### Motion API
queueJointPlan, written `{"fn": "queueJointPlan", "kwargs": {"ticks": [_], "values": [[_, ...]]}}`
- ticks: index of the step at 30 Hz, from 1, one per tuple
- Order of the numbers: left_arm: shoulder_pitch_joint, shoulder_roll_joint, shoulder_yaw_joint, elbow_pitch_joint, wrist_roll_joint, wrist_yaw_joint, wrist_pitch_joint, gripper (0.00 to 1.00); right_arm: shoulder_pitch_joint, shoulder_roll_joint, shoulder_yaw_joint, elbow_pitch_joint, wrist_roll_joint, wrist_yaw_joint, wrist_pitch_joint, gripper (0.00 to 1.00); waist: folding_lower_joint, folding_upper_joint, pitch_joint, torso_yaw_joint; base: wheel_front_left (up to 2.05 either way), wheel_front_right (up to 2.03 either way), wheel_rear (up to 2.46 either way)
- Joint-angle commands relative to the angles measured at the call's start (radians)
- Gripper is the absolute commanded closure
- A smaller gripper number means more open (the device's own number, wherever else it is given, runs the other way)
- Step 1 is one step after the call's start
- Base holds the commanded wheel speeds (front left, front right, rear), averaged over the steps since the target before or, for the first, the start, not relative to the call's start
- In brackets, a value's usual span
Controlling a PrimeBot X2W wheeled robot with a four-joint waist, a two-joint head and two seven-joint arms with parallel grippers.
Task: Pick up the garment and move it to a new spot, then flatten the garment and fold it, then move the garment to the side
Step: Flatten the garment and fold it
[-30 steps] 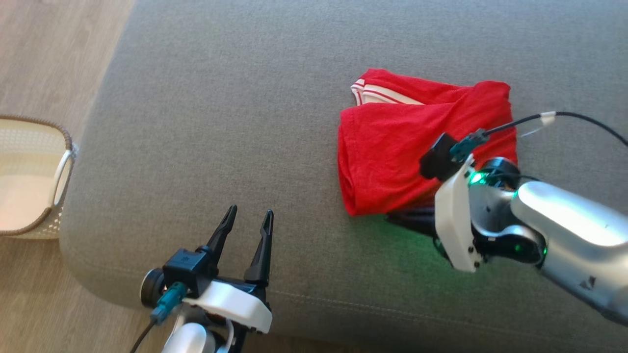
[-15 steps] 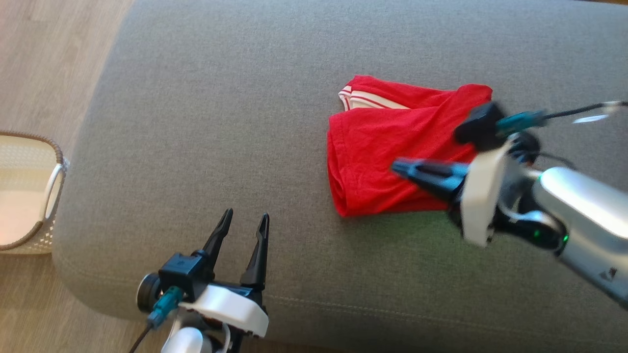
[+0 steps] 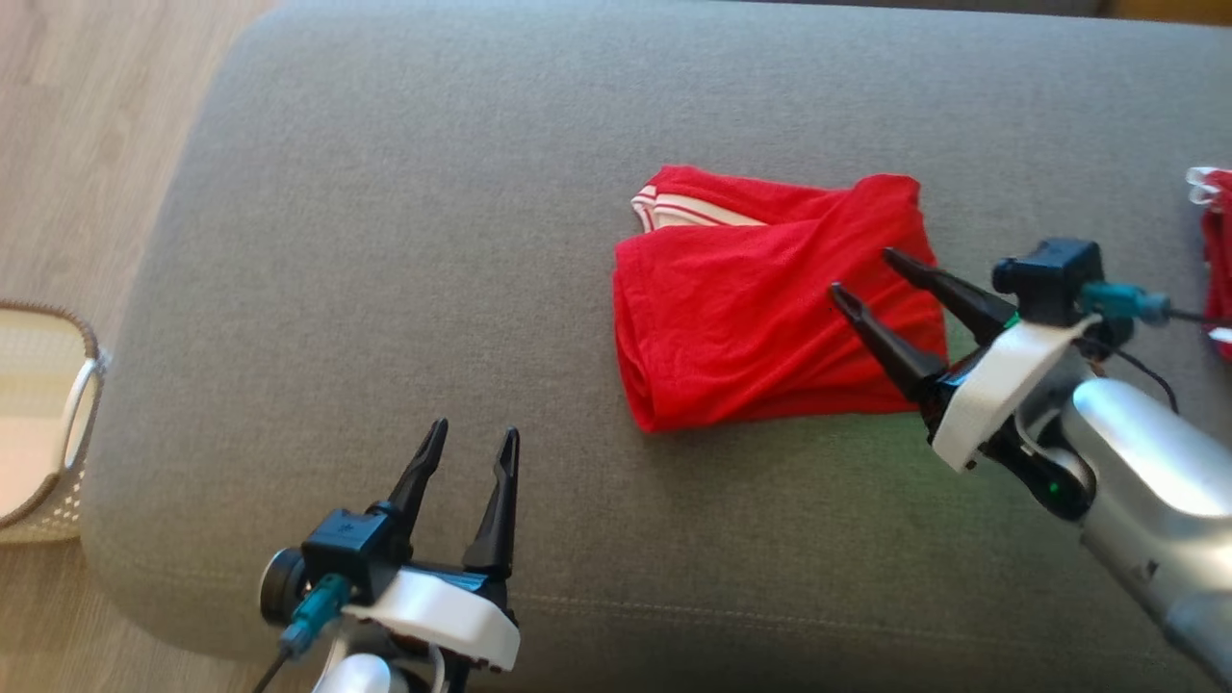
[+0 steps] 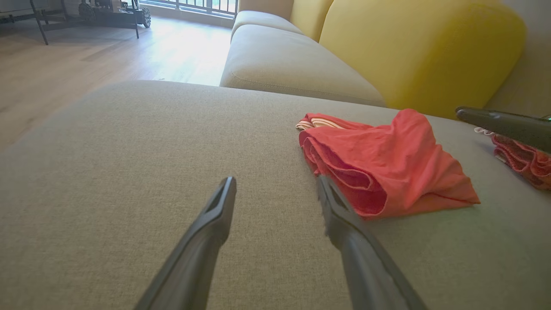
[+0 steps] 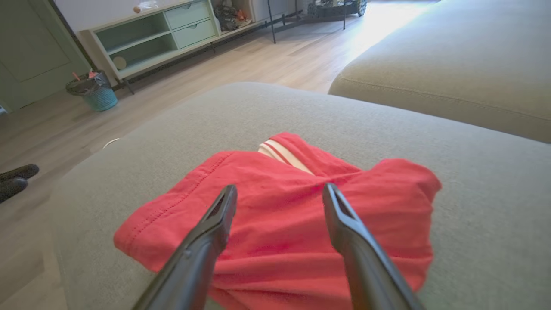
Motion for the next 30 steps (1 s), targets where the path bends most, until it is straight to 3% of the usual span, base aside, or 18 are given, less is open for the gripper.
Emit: {"fn": "queueJointPlan", "kwargs": {"ticks": [1,6,11,17,23,30], "values": [[-0.006,-0.003,0.040,-0.039,0.011,0.003,-0.012,0.00,0.026,0.007,-0.036,-0.010,-0.031,0.000,-0.019,0.00,0.0000,0.0000,-0.009,-0.010,0.00,0.00,0.00],[0.014,-0.003,0.053,-0.062,0.020,0.006,-0.012,0.00,0.162,0.092,-0.226,-0.015,-0.154,0.000,-0.033,0.00,0.0000,0.0000,-0.032,-0.039,0.00,0.00,0.00],[0.027,-0.003,0.077,-0.103,0.031,0.014,-0.012,0.00,0.320,0.180,-0.441,-0.122,-0.294,0.000,-0.033,0.00,0.0000,0.0000,-0.045,-0.069,0.00,0.00,0.00],[0.065,-0.003,0.119,-0.168,0.039,0.037,-0.012,0.00,0.476,0.294,-0.618,-0.228,-0.483,0.000,-0.034,0.00,0.0000,0.0000,-0.098,-0.101,0.00,0.00,0.00],[0.123,-0.003,0.155,-0.219,0.060,0.056,-0.012,0.00,0.572,0.392,-0.745,-0.305,-0.643,0.000,-0.034,0.00,0.0000,0.0000,-0.160,-0.123,0.00,0.00,0.00],[0.168,-0.003,0.179,-0.245,0.104,0.048,-0.012,0.00,0.668,0.443,-0.815,-0.366,-0.726,0.000,-0.034,0.00,0.0000,0.0000,-0.200,-0.131,0.00,0.00,0.00]]}}
